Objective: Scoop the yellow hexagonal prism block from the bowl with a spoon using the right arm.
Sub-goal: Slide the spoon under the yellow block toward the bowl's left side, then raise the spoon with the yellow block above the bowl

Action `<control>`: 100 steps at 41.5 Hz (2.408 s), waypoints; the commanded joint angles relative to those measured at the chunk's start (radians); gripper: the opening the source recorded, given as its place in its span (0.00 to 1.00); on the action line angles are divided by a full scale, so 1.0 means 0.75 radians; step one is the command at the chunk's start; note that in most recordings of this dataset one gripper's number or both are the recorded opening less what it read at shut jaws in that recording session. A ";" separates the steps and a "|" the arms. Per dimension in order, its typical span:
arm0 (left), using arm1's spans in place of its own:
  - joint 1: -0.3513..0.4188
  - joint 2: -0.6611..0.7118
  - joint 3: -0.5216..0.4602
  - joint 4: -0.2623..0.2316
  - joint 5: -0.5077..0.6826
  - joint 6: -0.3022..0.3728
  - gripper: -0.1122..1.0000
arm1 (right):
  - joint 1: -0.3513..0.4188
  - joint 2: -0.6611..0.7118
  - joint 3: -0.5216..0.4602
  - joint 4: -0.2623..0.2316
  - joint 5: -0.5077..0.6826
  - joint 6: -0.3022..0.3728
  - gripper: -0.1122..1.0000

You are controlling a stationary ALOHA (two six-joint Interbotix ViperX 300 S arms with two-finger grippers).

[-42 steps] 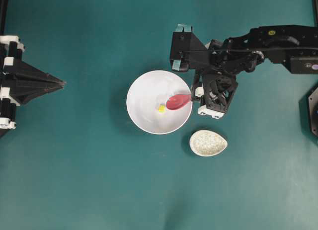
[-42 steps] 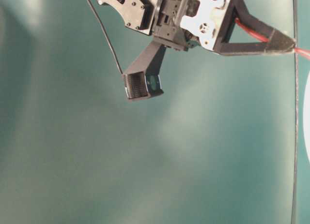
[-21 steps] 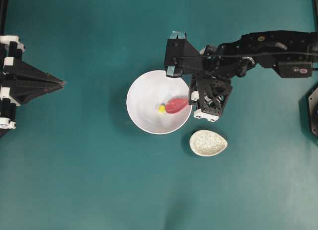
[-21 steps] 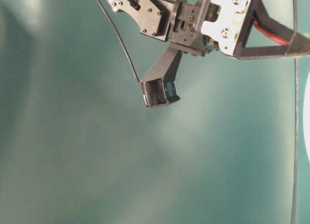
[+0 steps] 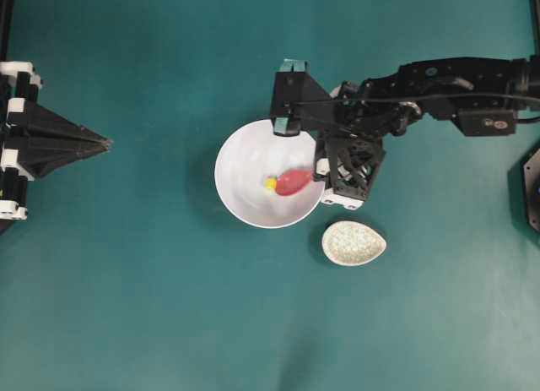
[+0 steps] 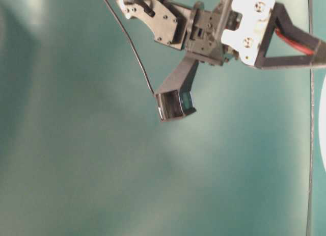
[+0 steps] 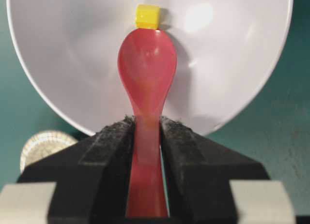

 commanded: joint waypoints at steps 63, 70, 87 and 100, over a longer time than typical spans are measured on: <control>0.000 0.004 -0.022 0.002 0.012 0.000 0.11 | 0.047 -0.029 -0.063 0.010 -0.362 -0.008 0.32; 0.000 0.006 -0.022 0.004 0.012 0.000 0.11 | 0.070 -0.065 -0.008 0.010 -0.464 -0.002 0.32; 0.000 0.006 -0.022 0.002 0.012 -0.002 0.11 | 0.155 -0.401 0.252 0.006 -0.949 0.002 0.32; 0.000 0.002 -0.025 0.002 0.012 -0.002 0.11 | 0.157 -0.581 0.391 0.008 -0.998 0.008 0.32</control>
